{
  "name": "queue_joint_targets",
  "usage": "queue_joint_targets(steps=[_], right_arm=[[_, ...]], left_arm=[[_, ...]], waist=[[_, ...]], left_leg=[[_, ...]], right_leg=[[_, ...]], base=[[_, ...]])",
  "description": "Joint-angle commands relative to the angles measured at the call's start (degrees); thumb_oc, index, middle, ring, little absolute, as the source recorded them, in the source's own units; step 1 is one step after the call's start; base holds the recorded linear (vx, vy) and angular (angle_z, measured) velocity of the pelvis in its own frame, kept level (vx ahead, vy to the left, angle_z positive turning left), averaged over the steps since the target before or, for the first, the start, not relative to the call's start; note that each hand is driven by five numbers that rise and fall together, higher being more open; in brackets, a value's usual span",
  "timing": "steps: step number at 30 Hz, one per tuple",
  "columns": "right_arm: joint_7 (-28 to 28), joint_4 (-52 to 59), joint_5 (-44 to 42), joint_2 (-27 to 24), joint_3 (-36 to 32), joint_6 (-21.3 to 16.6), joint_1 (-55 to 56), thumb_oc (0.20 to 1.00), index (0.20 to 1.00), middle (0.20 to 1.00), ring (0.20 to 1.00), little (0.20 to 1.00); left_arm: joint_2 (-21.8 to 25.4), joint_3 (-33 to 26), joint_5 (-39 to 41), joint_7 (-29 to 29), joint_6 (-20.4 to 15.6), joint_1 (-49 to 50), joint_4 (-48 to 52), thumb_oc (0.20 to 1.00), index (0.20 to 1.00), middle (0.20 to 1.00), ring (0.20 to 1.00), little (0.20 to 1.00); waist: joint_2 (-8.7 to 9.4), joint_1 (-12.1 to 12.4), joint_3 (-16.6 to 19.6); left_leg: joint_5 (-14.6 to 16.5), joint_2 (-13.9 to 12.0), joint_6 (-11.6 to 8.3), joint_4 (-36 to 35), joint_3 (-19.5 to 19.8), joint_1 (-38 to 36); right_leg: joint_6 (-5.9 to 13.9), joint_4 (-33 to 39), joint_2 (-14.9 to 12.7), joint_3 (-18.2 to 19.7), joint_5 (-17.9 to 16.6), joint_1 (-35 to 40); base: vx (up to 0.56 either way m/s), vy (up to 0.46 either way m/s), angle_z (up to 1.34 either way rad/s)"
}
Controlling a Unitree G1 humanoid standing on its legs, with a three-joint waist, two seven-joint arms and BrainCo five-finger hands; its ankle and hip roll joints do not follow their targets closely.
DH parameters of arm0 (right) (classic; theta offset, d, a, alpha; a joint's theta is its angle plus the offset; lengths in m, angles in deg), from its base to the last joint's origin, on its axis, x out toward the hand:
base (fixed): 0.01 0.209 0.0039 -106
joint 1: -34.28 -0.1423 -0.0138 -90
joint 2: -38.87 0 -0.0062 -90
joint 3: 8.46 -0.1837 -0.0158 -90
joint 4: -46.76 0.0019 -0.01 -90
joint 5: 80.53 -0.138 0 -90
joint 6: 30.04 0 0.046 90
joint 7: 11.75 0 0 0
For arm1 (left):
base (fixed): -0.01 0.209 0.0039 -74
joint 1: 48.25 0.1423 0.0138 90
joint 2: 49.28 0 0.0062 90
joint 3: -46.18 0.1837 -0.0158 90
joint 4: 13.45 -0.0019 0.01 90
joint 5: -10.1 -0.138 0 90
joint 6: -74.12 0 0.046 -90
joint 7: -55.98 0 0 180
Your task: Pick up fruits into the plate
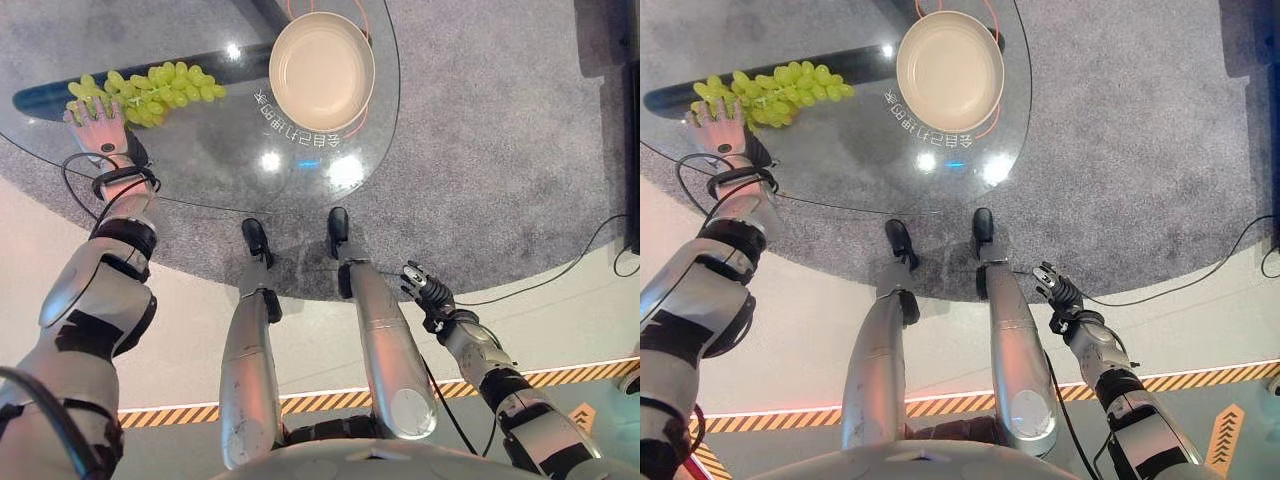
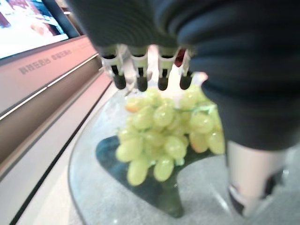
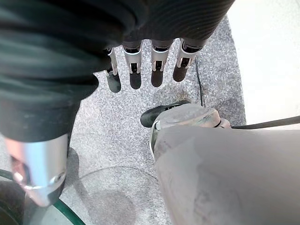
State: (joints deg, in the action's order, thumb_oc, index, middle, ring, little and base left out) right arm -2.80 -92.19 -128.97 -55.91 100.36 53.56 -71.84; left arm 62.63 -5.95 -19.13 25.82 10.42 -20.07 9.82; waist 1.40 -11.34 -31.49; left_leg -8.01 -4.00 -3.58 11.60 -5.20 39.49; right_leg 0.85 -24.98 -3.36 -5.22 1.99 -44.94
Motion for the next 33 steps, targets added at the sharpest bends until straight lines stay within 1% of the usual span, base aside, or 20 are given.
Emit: queue_joint_targets(steps=[1, 7, 13, 17, 18, 19, 22, 23, 28, 29, 30, 33], right_arm=[[0.39, 3.25, -2.04, 0.06, 0.07, -1.04, 6.45, 1.0, 1.0, 1.0, 1.0, 1.0], [0.76, 4.05, -2.45, -0.03, 0.28, -1.6, 7.06, 1.0, 1.0, 1.0, 1.0, 1.0], [1.27, 4.46, -2.83, 0.36, 0.77, -2.05, 7.76, 1.0, 1.0, 1.0, 1.0, 1.0], [1.49, 4.57, -3.38, 0.24, 0.73, -2.39, 7.79, 1.0, 1.0, 1.0, 1.0, 1.0], [1.71, 4.69, -3.56, 0.04, 0.63, -2.61, 7.9, 1.0, 1.0, 1.0, 1.0, 1.0], [1.83, 5.18, -3.87, -0.14, 0.58, -2.72, 8.0, 1.0, 1.0, 1.0, 1.0, 1.0], [1.88, 6.56, -4.35, -0.41, 0.65, -3.09, 8.6, 1.0, 1.0, 1.0, 1.0, 1.0], [2.0, 6.61, -4.4, -0.45, 0.78, -3.13, 9.29, 1.0, 1.0, 1.0, 1.0, 1.0], [2.11, 7.57, -4.56, -0.48, 0.93, -3.32, 9.67, 1.0, 1.0, 1.0, 1.0, 1.0], [2.1, 8.09, -4.86, -0.5, 1.17, -3.49, 9.71, 1.0, 1.0, 1.0, 1.0, 1.0], [2.15, 8.04, -5.07, -0.54, 1.29, -3.52, 9.58, 1.0, 1.0, 1.0, 1.0, 1.0], [1.9, 8.54, -5.15, -0.58, 1.29, -3.44, 9.58, 1.0, 1.0, 1.0, 1.0, 1.0]], left_arm=[[3.08, -2.24, 0.22, -0.83, 2.7, -1.52, -2.48, 1.0, 1.0, 1.0, 1.0, 1.0], [2.89, -1.96, 2.27, -2.42, 3.44, -3.23, -1.81, 1.0, 1.0, 1.0, 1.0, 1.0], [2.96, -2.27, 2.29, -3.39, 4.47, -5.4, -1.18, 1.0, 1.0, 1.0, 1.0, 1.0], [3.04, -2.2, 2.77, -2.57, 3.47, -6.15, -2.2, 1.0, 1.0, 1.0, 1.0, 1.0], [3.26, -2.14, 3.02, -1.74, 2.19, -6.36, -2.4, 1.0, 1.0, 1.0, 1.0, 1.0], [3.47, -1.46, 3.91, -0.65, 2.13, -7.29, -2.66, 1.0, 1.0, 1.0, 1.0, 1.0], [3.77, -0.93, 4.82, -0.48, 1.97, -8.23, -3.29, 1.0, 1.0, 1.0, 1.0, 1.0], [3.71, -0.63, 4.83, -0.34, 1.9, -7.87, -3.44, 1.0, 1.0, 1.0, 1.0, 1.0], [3.79, 0.06, 4.1, 1.34, 1.79, -8.78, -4.0, 1.0, 1.0, 1.0, 1.0, 1.0], [3.74, 0.32, 4.53, 1.75, 0.23, -8.77, -4.49, 0.2, 0.2, 0.2, 0.2, 0.2], [3.59, 1.11, 4.85, 2.87, 0.14, -9.1, -4.68, 0.2, 0.2, 0.2, 0.2, 0.2], [3.23, 1.32, 4.85, 3.63, 0.18, -9.05, -4.68, 0.2, 0.2, 0.2, 0.2, 0.2]], waist=[[2.12, 0.06, 1.69], [2.13, -0.42, 1.69], [2.26, -0.57, 1.69], [2.36, -0.75, 1.69], [2.32, -0.79, 1.69], [2.3, -0.9, 1.69], [2.35, -1.15, 1.69], [2.24, -1.11, 1.69], [2.42, -1.31, 1.69], [2.47, -1.4, 1.69], [2.49, -1.4, 1.69], [2.53, -1.45, 1.69]], left_leg=[[12.18, 3.57, 2.6, 9.43, -2.05, 1.31], [12.85, 3.87, 2.81, 11.17, -1.94, 3.29], [13.64, 4.08, 3.2, 12.92, -1.46, 4.75], [13.74, 4.03, 3.15, 13.48, -1.28, 5.19], [13.85, 4.05, 3.15, 13.82, -1.21, 5.54], [13.86, 4.05, 3.21, 14.04, -1.24, 5.92], [14.18, 4.16, 3.33, 14.87, -1.14, 6.77], [16.37, 4.17, 3.16, 15.76, -0.51, 5.62], [16.93, 4.06, 3.29, 16.58, -0.54, 6.15], [17.0, 4.05, 3.26, 16.92, -0.55, 6.52], [16.95, 3.95, 3.28, 16.91, -0.62, 6.51], [16.92, 3.96, 3.24, 16.95, -0.6, 6.63]], right_leg=[[0.27, 1.03, 5.37, 3.99, 0.84, -1.11], [0.15, -0.3, 5.42, 4.23, 1.01, -3.07], [-0.06, -2.07, 5.52, 4.23, 1.61, -4.55], [-0.06, -2.55, 5.44, 4.16, 1.62, -5.03], [-0.05, -2.86, 5.42, 4.18, 1.72, -5.34], [-0.04, -3.24, 5.49, 4.17, 1.78, -5.77], [-0.03, -4.01, 5.59, 4.26, 1.95, -6.71], [0.35, -5.07, 5.68, 4.38, 4.06, -5.61], [0.37, -6.05, 5.77, 4.32, 4.55, -6.21], [0.3, -6.28, 5.87, 4.35, 4.54, -6.55], [0.23, -6.48, 5.95, 4.25, 4.63, -6.56], [0.25, -6.48, 5.94, 4.15, 4.62, -6.64]], base=[[0.04, -0.019, -0.04], [0.03, -0.01, -0.02], [0.04, -0.024, -0.01], [0.0, 0.0, 0.0], [0.03, 0.006, -0.01], [0.0, 0.0, 0.0], [0.03, 0.01, 0.0], [0.08, 0.024, 0.0], [0.02, 0.004, 0.0], [0.0, 0.0, 0.0], [0.0, 0.0, 0.0], [0.0, 0.0, 0.0]])
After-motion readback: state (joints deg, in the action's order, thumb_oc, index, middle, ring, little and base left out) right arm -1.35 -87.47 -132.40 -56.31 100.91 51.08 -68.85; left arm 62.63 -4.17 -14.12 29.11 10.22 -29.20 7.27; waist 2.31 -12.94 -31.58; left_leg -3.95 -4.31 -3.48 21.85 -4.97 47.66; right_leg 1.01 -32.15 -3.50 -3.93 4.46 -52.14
